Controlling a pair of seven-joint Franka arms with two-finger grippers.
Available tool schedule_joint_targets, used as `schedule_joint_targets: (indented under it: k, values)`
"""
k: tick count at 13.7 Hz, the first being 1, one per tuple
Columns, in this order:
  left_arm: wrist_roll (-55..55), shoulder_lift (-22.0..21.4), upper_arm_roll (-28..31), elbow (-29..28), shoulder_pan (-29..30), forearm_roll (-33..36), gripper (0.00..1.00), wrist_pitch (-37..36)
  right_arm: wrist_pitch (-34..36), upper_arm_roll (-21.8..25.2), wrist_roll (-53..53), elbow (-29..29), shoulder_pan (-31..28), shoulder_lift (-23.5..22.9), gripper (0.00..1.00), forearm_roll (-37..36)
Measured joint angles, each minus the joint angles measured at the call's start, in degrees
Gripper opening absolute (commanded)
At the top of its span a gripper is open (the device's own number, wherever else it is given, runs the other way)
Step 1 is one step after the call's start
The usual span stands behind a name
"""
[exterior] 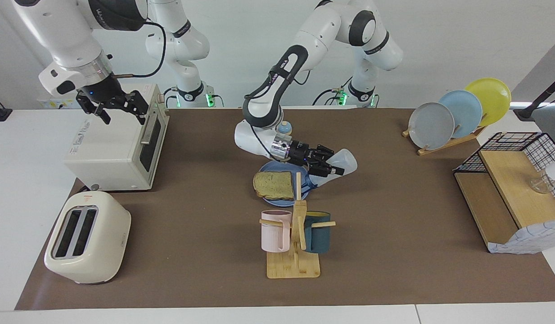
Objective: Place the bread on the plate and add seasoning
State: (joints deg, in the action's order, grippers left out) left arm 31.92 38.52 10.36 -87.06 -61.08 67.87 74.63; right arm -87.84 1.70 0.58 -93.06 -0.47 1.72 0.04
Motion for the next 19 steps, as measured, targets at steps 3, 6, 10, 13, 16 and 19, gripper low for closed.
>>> schedule_joint_targets:
  k: [3,6,10,13,16,19]
  values:
    - [0.0,0.0,-0.2,-0.7,-4.6,-1.9,0.0,-0.4,0.0,0.0,0.0,0.0,0.0,0.0,1.0,0.0]
    - [0.0,0.0,-0.1,-1.0,-5.9,-2.2,0.0,-0.8,0.0,0.0,0.0,0.0,0.0,0.0,1.0,0.0]
    - [0.0,0.0,0.6,-1.8,-1.8,-1.5,0.0,1.1,0.0,0.0,0.0,0.0,0.0,0.0,1.0,0.0]
    - [0.0,0.0,0.7,-1.9,1.7,-0.2,0.0,2.7,0.0,0.0,0.0,0.0,0.0,0.0,1.0,0.0]
    - [0.0,0.0,0.2,-1.9,0.7,-0.3,0.0,2.8,0.0,0.0,0.0,0.0,0.0,0.0,1.0,0.0]
    - [0.0,0.0,0.1,-1.8,-3.8,-2.5,0.0,1.0,0.0,0.0,0.0,0.0,0.0,0.0,1.0,0.0]
